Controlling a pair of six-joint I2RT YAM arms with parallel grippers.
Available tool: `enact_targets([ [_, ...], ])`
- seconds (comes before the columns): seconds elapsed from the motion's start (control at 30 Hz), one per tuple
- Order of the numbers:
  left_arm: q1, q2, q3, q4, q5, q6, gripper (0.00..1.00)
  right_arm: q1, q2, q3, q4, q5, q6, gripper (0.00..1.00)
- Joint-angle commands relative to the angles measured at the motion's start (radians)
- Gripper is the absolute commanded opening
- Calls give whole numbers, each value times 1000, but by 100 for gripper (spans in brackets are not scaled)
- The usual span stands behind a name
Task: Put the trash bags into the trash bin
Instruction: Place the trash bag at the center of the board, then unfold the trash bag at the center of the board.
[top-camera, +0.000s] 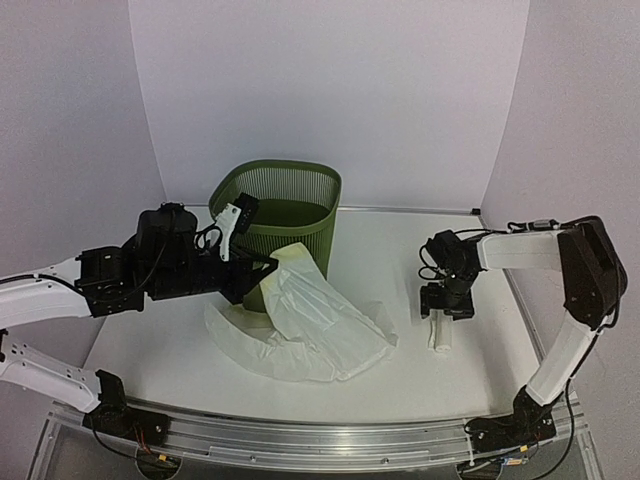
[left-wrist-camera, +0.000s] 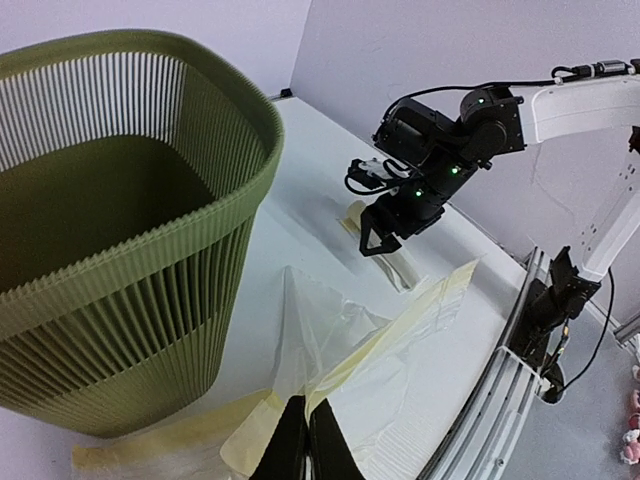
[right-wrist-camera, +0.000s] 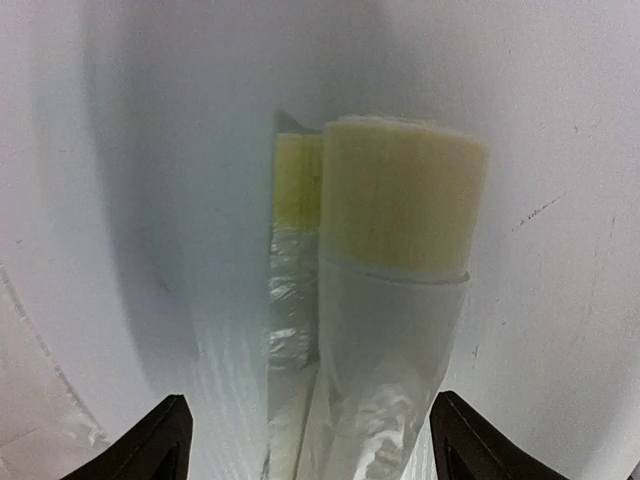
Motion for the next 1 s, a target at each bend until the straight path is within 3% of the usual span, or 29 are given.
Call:
enact_targets([
  [0.0,-4,14,89,121,73,94,0,1,-178,11,20,-102,-78,82],
  [0.23,-8,33,149,118,204,181,0,2,-441,-3,80,-326,-112,86],
  [0.43,-10,83,195,107,166,196,0,4,-551,-62,305,-946,-198,89],
  [0.5,-10,100,203,108,142,180,0,14,-597,-86,417,-1043,-203,90],
  [0.63,-11,139,217,106,160,158,0,85,-581,-40,487,-1030,-230,92],
  [0.77,-11,178,238,122,217,143,0,179,-445,76,481,-1052,-289,91],
  [0.97,-11,206,271,128,76,77,0,261,-332,107,467,-1111,-305,86],
])
